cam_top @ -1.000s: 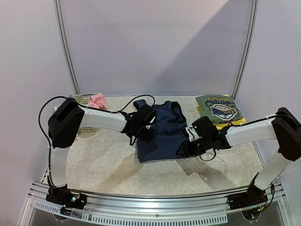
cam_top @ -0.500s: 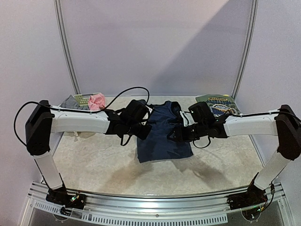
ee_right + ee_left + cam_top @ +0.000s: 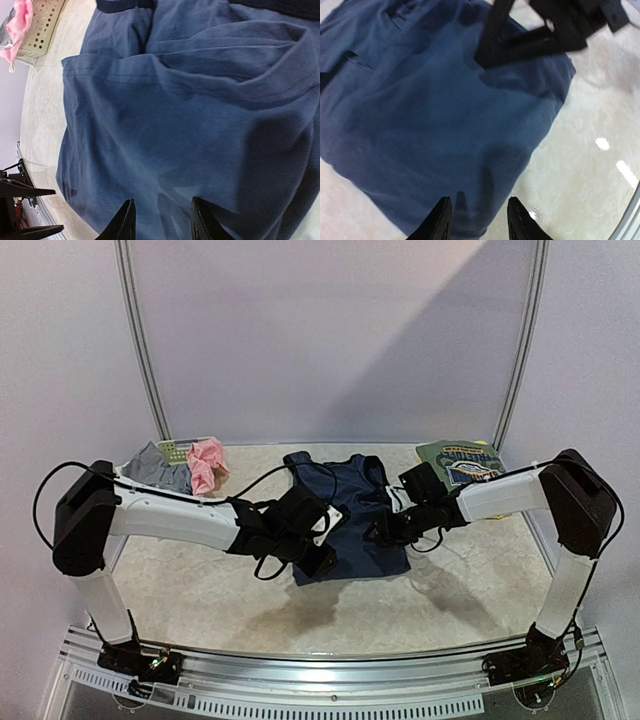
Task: Fold and stack the mixed laundry pile
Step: Smooth out the 2/3-rectangle-folded tank top at the center of the board.
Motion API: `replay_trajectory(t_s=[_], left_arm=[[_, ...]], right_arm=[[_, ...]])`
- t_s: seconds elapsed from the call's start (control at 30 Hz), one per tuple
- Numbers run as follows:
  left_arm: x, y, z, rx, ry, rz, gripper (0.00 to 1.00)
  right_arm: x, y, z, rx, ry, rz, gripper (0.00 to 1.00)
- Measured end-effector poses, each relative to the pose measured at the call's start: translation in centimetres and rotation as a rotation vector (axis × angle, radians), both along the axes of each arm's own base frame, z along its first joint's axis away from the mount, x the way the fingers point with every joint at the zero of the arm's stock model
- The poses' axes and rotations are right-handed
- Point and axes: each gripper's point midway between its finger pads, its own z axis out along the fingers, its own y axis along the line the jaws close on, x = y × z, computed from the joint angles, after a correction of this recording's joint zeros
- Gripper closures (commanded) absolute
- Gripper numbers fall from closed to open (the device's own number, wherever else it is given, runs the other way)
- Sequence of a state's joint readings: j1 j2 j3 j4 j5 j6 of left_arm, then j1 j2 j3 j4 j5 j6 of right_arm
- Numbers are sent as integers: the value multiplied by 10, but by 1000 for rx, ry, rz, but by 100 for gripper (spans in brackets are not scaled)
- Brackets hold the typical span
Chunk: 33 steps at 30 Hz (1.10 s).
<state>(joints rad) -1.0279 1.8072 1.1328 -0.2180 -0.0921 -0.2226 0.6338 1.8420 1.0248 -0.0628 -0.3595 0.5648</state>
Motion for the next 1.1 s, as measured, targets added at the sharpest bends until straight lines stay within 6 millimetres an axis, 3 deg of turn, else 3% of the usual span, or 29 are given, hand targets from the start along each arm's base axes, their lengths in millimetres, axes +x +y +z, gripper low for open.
replay_trajectory(t_s=[0.27,0.5,0.9,1.1], left_arm=[[-19,4,-59,41,111,-35,65],[-19,2,-60,-13,85,-37,66],[-36,29,-58,-42,84,-26,66],[-43,43,-51,-16,104,-8,54]], right_arm=[[3,-10,-17,-27,26,-19,63],[0,-19,-26,-58,24,-40,63],[-8,-31,-25,-93,25,-63,63],[-7,-32,-19,-110,35,-65,60]])
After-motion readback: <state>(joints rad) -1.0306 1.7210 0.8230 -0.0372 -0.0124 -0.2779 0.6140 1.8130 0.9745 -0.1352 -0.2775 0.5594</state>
